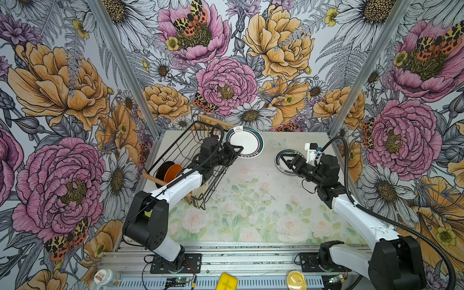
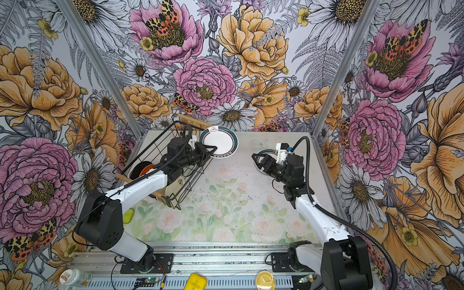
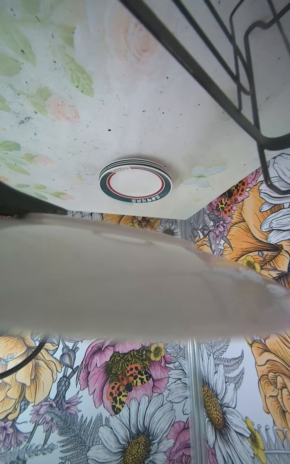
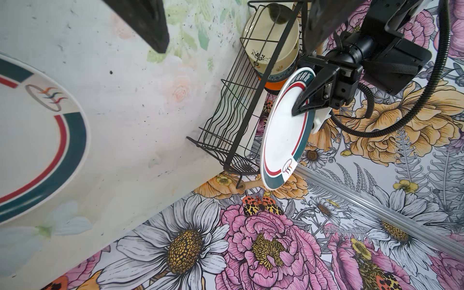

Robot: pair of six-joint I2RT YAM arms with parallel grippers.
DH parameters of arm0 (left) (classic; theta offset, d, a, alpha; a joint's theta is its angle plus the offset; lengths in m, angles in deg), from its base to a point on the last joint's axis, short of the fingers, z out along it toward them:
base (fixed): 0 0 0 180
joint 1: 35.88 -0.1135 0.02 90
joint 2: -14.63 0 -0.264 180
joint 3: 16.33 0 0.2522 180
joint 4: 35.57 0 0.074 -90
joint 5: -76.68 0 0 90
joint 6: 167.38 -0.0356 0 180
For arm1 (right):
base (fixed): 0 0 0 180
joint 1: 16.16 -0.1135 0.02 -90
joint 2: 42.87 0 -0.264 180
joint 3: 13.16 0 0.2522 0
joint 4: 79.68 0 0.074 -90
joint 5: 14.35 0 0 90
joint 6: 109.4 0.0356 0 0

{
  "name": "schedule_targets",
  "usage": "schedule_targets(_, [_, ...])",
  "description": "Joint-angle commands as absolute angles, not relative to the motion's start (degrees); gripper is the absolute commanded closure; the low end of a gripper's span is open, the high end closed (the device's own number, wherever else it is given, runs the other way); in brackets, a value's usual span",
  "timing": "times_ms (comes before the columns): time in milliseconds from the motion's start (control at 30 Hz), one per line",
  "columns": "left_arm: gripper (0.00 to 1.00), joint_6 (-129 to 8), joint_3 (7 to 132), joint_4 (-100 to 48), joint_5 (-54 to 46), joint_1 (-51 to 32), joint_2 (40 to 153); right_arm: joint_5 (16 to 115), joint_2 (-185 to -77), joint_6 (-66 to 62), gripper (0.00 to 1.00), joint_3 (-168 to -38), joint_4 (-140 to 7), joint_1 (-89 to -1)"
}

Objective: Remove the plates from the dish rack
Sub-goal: 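Grasp the plate rim with the right gripper and release the left gripper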

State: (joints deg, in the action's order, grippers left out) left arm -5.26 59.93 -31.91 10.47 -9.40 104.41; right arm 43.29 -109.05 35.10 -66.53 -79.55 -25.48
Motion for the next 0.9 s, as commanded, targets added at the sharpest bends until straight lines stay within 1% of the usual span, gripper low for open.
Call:
schedule_targets(0, [1.00, -3.19, 60.86, -38.93, 13.64, -8.37, 105.39, 45.86, -111.37, 40.64, 0.15, -66.38, -88.95, -27.76])
schedule_targets(133, [1.00, -3.75, 60.59, -39.07, 14.81, -7.64, 106.02, 45.15, -116.04, 45.53, 0.18, -66.51, -96.74, -29.50])
schedule_targets(333, [1.00, -5.01, 61.62, -38.83, 17.10, -6.31, 107.70, 45.50, -121.84, 47.39, 0.23, -68.71, -100.57, -31.57])
schedule_targets(400, [1.00, -5.18, 61.72, -38.83, 17.26, -6.07, 107.86, 45.72, -123.21, 47.46, 0.26, -69.84, -100.57, -32.04])
schedule_targets(600, [1.00, -7.46, 63.93, -36.18, 18.20, -4.29, 109.53, 45.86, -127.52, 49.45, 0.37, -72.08, -103.57, -32.56])
schedule_targets(867, [1.00, -7.83, 66.49, -35.78, 19.46, -2.76, 113.30, 44.86, -131.81, 51.84, 0.59, -73.05, -107.90, -32.77])
